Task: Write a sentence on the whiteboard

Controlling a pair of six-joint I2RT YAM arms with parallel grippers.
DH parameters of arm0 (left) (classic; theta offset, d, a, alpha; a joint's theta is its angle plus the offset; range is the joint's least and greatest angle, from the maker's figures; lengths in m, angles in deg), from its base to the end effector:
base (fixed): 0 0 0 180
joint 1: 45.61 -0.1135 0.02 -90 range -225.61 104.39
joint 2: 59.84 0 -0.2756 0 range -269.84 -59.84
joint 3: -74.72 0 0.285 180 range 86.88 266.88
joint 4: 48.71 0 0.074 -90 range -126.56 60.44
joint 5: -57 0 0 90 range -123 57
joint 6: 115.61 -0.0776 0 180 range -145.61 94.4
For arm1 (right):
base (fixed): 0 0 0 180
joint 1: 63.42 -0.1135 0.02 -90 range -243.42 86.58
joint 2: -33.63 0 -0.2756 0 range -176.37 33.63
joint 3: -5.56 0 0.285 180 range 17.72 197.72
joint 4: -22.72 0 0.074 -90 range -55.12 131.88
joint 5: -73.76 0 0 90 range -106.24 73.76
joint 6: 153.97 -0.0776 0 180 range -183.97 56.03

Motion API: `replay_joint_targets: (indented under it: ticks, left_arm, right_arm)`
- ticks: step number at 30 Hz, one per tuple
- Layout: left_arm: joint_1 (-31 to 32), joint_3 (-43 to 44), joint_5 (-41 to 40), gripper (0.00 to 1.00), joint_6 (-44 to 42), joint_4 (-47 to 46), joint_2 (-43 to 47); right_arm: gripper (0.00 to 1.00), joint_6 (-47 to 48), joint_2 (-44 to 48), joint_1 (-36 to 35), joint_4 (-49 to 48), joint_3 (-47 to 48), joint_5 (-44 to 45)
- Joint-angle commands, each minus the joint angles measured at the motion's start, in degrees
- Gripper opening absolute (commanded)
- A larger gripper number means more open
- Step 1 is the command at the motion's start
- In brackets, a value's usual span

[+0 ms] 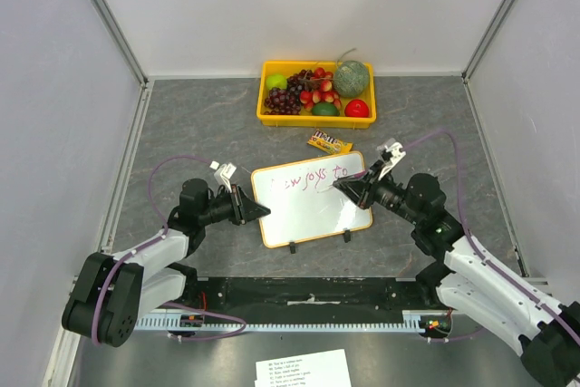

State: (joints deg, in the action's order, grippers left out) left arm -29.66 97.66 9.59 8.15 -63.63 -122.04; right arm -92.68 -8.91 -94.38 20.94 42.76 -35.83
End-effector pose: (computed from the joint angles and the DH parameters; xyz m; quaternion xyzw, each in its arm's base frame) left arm 0.2083 -0.1141 0.1229 0.0733 0.8040 -0.4892 0.3301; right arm 0.1989 0.1496 0.2642 -0.1306 0.7157 0.4433 0.5237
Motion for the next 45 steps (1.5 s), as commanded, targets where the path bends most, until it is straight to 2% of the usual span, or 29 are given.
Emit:
replay_joint_targets:
  ticks: [1,5,12,27,34,45]
  left_arm:
    - [-0.1,0.6,-3.6,0.02,-2.8,0.8,0.2]
    - [-0.1,0.6,-4.1,0.02,-2.9,0.7,0.3]
    - [0.8,0.6,-5.8,0.02,-2.6,0.5,-1.0]
    - [4.8,1.7,-11.6,0.02,-3.5,4.7,-0.2]
    - [4.8,1.4,-10.9,0.02,-3.6,4.2,0.0]
    - [4.9,1.8,-10.4,0.02,-3.8,4.0,-0.8]
  right_arm:
    - [0.0,4.0,-1.2,-7.0,2.0,2.3,7.9]
    - [0.0,4.8,-2.6,-11.8,0.5,2.0,12.5]
    - [0.0,4.0,-4.4,-14.5,-4.2,1.0,16.3]
    - [0.0,5.0,-7.3,-19.2,-7.2,1.9,21.3]
    - [0.0,3.9,-4.7,-19.8,-6.7,0.3,24.2]
    - [0.0,3.9,-5.1,-19.8,-6.4,0.3,24.2]
